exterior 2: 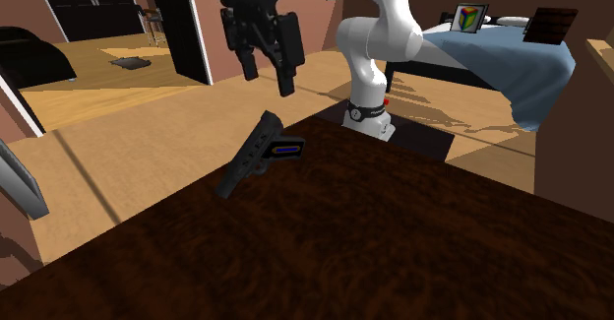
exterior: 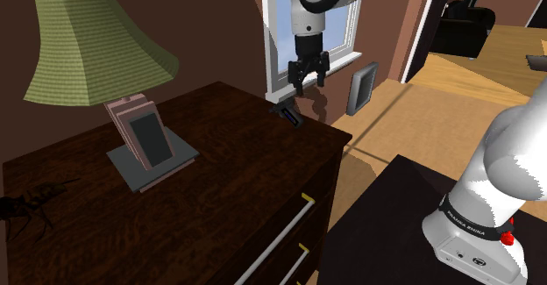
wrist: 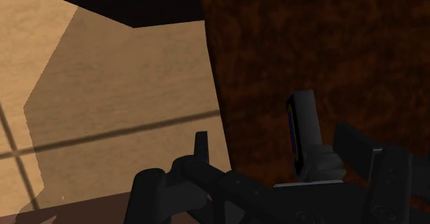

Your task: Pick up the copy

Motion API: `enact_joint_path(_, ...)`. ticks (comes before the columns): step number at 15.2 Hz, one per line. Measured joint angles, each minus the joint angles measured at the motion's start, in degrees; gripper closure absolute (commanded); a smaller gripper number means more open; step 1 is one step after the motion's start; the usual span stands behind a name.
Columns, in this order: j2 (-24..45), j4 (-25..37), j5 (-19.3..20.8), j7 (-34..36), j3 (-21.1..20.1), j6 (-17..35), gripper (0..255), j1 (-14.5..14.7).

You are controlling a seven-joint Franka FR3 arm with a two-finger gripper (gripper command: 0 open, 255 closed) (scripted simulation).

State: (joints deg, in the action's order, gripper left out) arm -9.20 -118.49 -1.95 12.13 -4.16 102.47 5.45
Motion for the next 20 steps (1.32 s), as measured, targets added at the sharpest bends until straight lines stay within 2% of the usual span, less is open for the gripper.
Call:
enact_joint_path(6, 12.64, 11.05, -0.71, 1.30, -1.41, 2.11, 0, 1.33)
enact_joint_path(8, 15.03, 12.96, -0.78, 1.48, -1.63, 2.67, 0, 1.57)
enact_joint_path(15, 17.18, 10.69, -0.74, 1.49, -1.73, 7.11, 0, 1.73)
enact_joint_path(16, 17.24, 10.47, -0.73, 1.45, -1.71, 7.40, 255, 1.71)
enact_joint_path(20, 17.27, 10.30, -0.73, 1.42, -1.71, 7.67, 255, 1.71)
